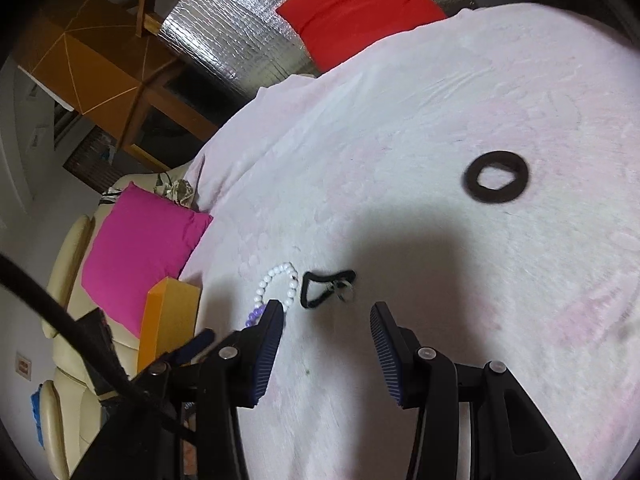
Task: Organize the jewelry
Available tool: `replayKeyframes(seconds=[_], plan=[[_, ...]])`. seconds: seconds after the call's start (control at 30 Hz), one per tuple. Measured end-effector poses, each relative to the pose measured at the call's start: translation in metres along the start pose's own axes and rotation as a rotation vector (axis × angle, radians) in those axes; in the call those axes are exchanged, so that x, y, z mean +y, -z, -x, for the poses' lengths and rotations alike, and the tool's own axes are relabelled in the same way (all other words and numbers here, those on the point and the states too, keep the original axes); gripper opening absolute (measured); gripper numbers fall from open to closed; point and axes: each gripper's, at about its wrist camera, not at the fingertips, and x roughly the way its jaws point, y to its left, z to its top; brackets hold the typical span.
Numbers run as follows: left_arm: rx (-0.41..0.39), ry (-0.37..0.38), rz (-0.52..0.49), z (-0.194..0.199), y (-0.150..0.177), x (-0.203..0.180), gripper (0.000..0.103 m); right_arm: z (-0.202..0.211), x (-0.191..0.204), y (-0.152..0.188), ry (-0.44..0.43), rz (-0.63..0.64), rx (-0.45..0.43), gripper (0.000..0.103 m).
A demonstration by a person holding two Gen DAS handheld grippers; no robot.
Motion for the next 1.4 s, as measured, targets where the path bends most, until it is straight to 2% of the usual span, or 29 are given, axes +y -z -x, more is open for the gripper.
replayKeyframes(seconds=[0.03, 0.13, 0.17, 0.23, 0.3, 0.37, 0.47, 0.57, 0.63, 0.7, 0.83, 0.97, 1.1, 1.27, 1.4], plan=[[0.005, 0.015, -0.023, -0.002, -0.001, -0.001, 0.066, -0.006, 0.0, -0.003, -0.006, -0.007, 0.007, 0.048], [0.035, 0.052, -0.063, -0.011, 0.0, -0.004, 0.049, -0.019, -0.001, -0.008, 0.0, -0.026, 0.022, 0.048], [0.054, 0.07, -0.065, -0.016, 0.001, -0.003, 0.041, -0.026, -0.002, -0.009, -0.007, -0.044, 0.033, 0.048], [0.052, 0.081, -0.062, -0.018, 0.002, -0.001, 0.039, -0.036, -0.002, -0.011, -0.017, -0.072, 0.047, 0.048], [0.044, 0.104, -0.069, -0.016, 0.002, 0.0, 0.024, -0.046, 0.0, -0.012, -0.008, -0.085, 0.059, 0.048], [0.051, 0.15, -0.061, -0.016, 0.003, 0.0, 0.016, -0.058, 0.005, -0.011, 0.021, -0.086, 0.067, 0.048], [0.053, 0.169, -0.098, -0.014, 0.007, -0.007, 0.012, -0.069, 0.006, -0.012, 0.063, -0.092, 0.048, 0.042], [0.054, 0.195, -0.092, -0.01, 0.009, -0.005, 0.009, -0.071, 0.001, -0.015, 0.086, -0.114, 0.025, 0.021], [0.055, 0.196, -0.094, -0.008, 0.01, -0.006, 0.009, -0.07, -0.002, -0.015, 0.09, -0.116, 0.025, 0.019], [0.052, 0.198, -0.094, -0.004, 0.011, -0.005, 0.009, -0.067, -0.004, -0.017, 0.074, -0.126, 0.023, 0.011], [0.038, 0.193, -0.103, 0.007, 0.013, -0.009, 0.009, -0.051, -0.012, -0.023, 0.049, -0.144, -0.016, 0.011], [0.04, 0.182, -0.109, 0.004, 0.011, -0.012, 0.009, -0.05, -0.017, -0.027, 0.028, -0.18, 0.005, 0.019], [0.044, 0.175, -0.103, 0.003, 0.011, -0.009, 0.009, -0.055, -0.009, -0.027, 0.035, -0.147, 0.016, 0.05], [0.035, 0.175, -0.099, 0.009, 0.015, -0.003, 0.009, -0.065, 0.003, -0.025, 0.044, -0.1, 0.016, 0.05], [0.024, 0.178, -0.096, 0.012, 0.014, 0.0, 0.009, -0.079, 0.014, -0.023, 0.095, -0.041, 0.012, 0.05]])
